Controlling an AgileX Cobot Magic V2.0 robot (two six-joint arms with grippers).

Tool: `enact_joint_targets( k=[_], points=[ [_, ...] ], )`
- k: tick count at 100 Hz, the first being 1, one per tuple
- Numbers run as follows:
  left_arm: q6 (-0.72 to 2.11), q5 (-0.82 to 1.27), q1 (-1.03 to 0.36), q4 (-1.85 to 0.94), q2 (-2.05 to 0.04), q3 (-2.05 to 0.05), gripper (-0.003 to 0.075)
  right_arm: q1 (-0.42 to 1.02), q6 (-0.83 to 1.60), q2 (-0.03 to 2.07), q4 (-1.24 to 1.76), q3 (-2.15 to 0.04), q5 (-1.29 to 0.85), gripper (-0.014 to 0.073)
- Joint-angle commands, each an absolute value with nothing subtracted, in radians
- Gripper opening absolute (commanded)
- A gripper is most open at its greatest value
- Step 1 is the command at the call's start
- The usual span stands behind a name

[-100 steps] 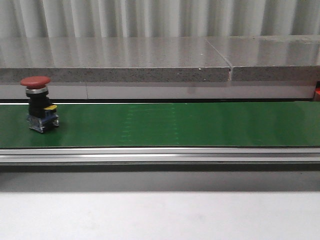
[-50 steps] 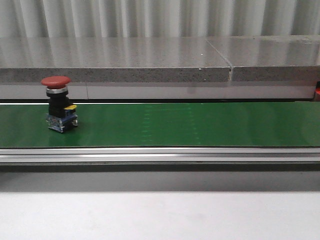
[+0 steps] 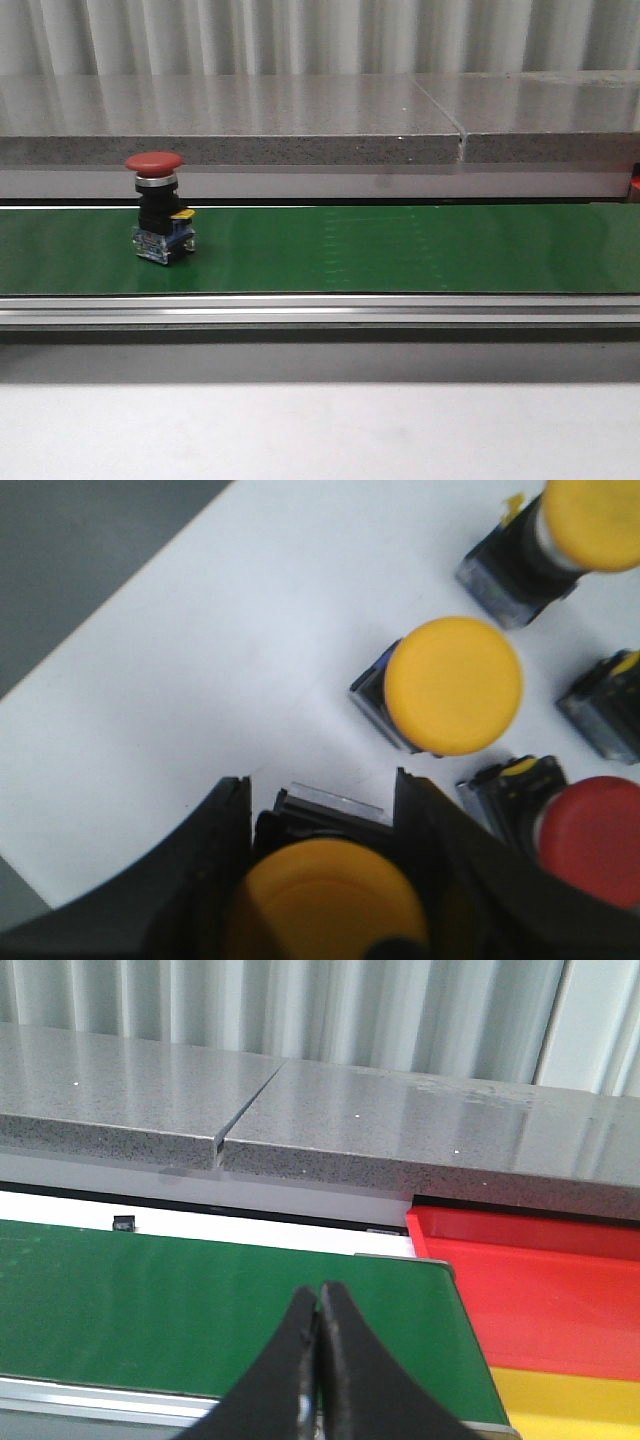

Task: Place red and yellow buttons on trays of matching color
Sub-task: 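Move the left gripper over a yellow push-button on the table, then grasp the yellow button with the left gripper and set it on the conveyor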

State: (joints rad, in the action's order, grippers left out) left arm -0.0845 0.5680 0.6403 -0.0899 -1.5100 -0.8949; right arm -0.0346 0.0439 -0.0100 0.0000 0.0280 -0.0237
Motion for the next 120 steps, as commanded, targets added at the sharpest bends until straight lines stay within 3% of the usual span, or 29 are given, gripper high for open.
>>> enact_joint_targets(
  k=[1, 31, 63, 120],
  points=[
    [-0.096, 0.547, 0.637, -0.139, -1.397, -0.922, -0.0020, -0.031, 0.046, -0.026, 0.000, 0.022, 0.053, -0.0068],
    [-0.021, 0.515, 0.405, -0.163, -1.174, -0.924, -0.0020, -0.031, 0.046, -0.026, 0.000, 0.022, 0.053, -0.0068],
    [0.020, 0.515, 0.135, -0.151, -1.279, -1.026, -0.0020, -0.031, 0.046, -0.026, 0.000, 0.022, 0.053, -0.0068],
    [0.020, 0.645, 0.078, -0.138, -1.536, -1.122, -0.0020, -0.031, 0.046, -0.026, 0.000, 0.022, 0.053, -0.0068]
  ],
)
